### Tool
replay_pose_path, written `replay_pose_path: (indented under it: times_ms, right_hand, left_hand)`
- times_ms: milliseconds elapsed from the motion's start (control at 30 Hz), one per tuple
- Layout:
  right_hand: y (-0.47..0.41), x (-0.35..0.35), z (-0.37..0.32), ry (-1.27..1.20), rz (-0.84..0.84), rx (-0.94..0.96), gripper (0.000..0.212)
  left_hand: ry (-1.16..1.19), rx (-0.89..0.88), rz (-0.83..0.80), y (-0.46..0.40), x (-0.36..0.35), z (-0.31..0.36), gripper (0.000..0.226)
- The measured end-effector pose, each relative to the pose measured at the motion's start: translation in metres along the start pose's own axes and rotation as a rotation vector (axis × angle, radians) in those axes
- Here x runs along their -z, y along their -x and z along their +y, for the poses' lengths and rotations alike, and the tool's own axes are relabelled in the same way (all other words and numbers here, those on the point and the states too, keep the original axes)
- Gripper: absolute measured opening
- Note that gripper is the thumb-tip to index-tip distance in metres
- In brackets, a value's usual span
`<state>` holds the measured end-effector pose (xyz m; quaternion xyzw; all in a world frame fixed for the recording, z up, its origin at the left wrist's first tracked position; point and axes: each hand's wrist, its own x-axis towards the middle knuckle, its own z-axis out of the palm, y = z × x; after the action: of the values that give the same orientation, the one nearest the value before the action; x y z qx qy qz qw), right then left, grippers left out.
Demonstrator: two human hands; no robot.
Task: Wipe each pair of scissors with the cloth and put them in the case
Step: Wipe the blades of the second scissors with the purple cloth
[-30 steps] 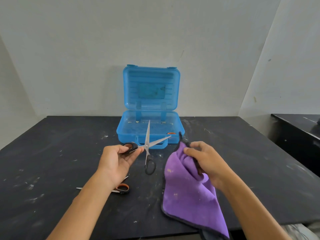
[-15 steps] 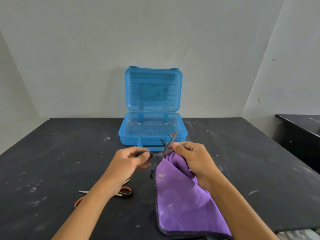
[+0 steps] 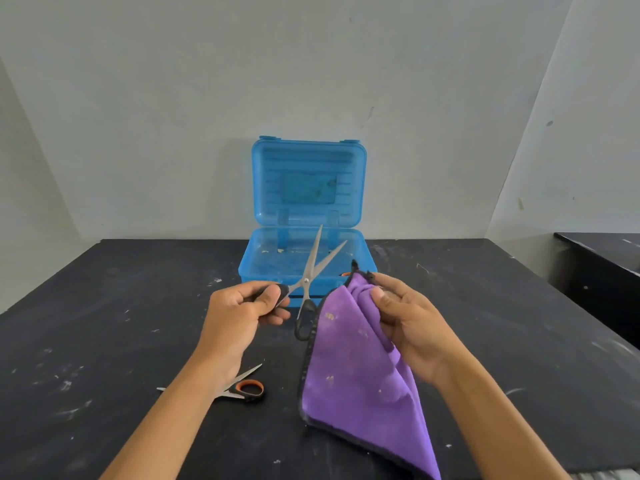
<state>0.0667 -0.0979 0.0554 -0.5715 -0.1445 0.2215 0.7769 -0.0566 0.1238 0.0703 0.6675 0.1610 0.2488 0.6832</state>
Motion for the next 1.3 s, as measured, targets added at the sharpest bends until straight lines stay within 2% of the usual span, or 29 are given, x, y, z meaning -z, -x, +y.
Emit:
replay_pose_path:
  times_ms: [167,267,333,433,533,600,733,867,1133,1300]
  right_hand:
    - [-0.007,-0.003,-0.024,-0.089,0.093,0.161,0.042]
    - [-0.008,-0.005,-0.031,-0.036,0.108,0.159,0.022]
    - [-0.008,-0.006,-0.028,0.151,0.189,0.129,0.018]
    - [-0.01,-0.007,-0.022,0.584,0.34,0.143,0.045]
    - [-0.005,-0.013,-0.019,0.753,0.366,0.109,0.057]
    - [-0.001,-0.016,-0.018,0.625,0.254,0.07,0.051]
    - [0.007,-0.024,-0.018,0.245,0.001,0.057,0.018]
    - [0.008,-0.032,-0.019,-0.023,-0.088,0.047,0.02]
    - [0.009,-0.048,-0.009,-0.264,-0.135,-0.053,0.031]
    - [0.01,-0.049,-0.002,-0.178,-0.144,0.019,0.028]
  left_hand:
    - [0.061,-0.064,0.06,-0.002,0.002,0.01,0.015]
    - [0.074,-0.094,0.063,-0.003,0.004,0.016,0.016]
    - [0.072,-0.104,0.058,-0.003,0.006,0.018,0.017]
    - [0.058,-0.103,0.05,-0.003,0.006,0.017,0.016]
    - [0.032,-0.082,0.038,-0.001,0.005,0.013,0.015]
    - [0.009,-0.067,0.018,0.001,0.004,0.009,0.015]
    - [0.004,-0.042,-0.002,0.004,0.002,0.006,0.016]
    - [-0.031,-0.036,-0.031,0.006,0.001,0.007,0.016]
    - [-0.076,0.009,-0.076,0.008,0.006,0.008,0.018]
    - [-0.056,0.062,-0.089,0.009,0.005,0.007,0.019]
